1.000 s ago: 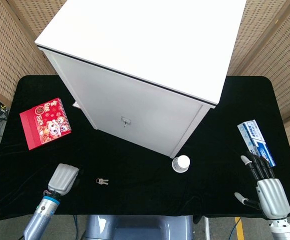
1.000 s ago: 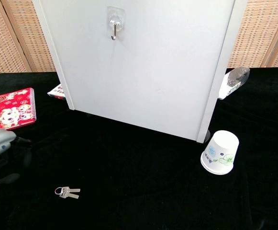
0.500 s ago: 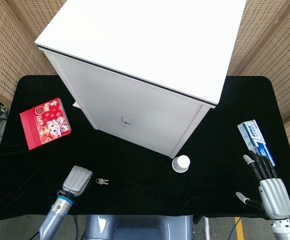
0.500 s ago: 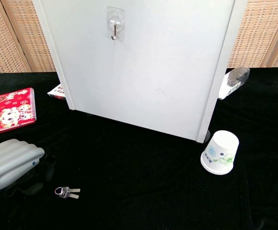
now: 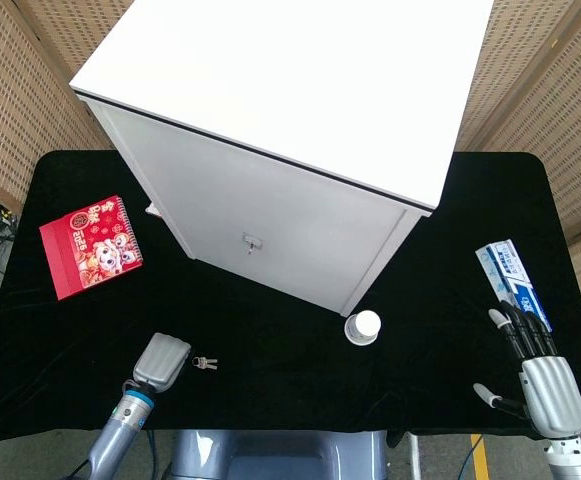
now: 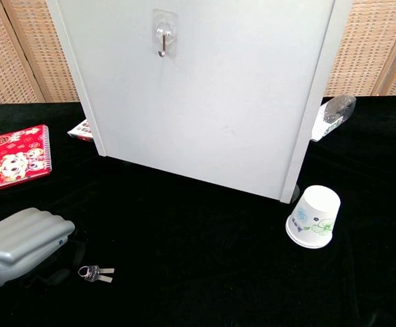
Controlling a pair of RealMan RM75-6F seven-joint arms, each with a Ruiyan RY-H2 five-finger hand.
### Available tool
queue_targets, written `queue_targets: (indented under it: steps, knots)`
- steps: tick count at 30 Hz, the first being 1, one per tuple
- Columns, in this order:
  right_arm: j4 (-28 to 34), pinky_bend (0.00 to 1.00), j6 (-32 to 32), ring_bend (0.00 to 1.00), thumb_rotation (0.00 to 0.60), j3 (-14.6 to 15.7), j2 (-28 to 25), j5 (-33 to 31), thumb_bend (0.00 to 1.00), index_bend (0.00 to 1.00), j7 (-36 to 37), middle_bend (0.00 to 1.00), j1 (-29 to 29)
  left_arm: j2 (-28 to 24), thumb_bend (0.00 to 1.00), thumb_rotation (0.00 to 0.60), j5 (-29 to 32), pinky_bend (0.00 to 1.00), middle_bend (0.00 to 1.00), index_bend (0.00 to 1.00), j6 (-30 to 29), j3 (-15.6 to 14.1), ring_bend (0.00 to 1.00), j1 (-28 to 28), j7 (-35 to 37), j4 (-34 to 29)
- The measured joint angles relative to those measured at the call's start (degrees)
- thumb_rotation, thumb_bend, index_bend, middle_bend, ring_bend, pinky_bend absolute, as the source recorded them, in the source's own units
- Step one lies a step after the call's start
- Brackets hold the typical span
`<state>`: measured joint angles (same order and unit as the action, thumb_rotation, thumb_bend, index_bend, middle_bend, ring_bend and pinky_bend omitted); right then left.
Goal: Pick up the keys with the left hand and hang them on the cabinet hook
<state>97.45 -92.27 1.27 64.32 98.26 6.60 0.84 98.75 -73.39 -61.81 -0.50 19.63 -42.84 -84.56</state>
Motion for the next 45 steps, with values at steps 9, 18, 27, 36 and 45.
queue_targets:
  steps: [9,18,27,36,45]
  knots:
    - [0.02,0.00,-0.18,0.00,0.600,-0.16,-0.22,-0.27,0.11,0.00,0.71,0.00,-0.05,1.17,0.44,0.600,-0.21,0.79,0.95,0.48,-0.63,-0.84,0.88,0.63,-0.31,0.91]
    - [0.09,0.00,-0.22,0.00,0.600,-0.18,-0.46,-0.28,0.11,0.00,1.22,0.00,-0.06,2.81,0.43,0.600,-0.58,0.79,0.95,0.49,-2.20,-1.05,0.88,0.72,-1.14,2.69]
    - [0.14,0.00,-0.35,0.00,0.600,-0.32,-0.40,-0.50,0.10,0.00,1.50,0.00,-0.13,4.00,0.43,0.600,-2.28,0.79,0.95,0.48,-4.12,-1.93,0.88,0.35,-0.56,3.86]
    - [0.18,0.00,-0.23,0.00,0.600,-0.28,-0.30,-0.43,0.11,0.00,1.37,0.00,-0.11,4.56,0.38,0.600,-3.05,0.79,0.95,0.48,-5.02,-2.53,0.88,-0.11,-0.02,5.03]
    - [0.17,0.00,-0.26,0.00,0.600,-0.30,-0.31,-0.41,0.11,0.00,1.48,0.00,-0.12,5.59,0.33,0.600,-3.33,0.79,0.95,0.49,-5.66,-2.34,0.88,-0.33,0.02,6.43]
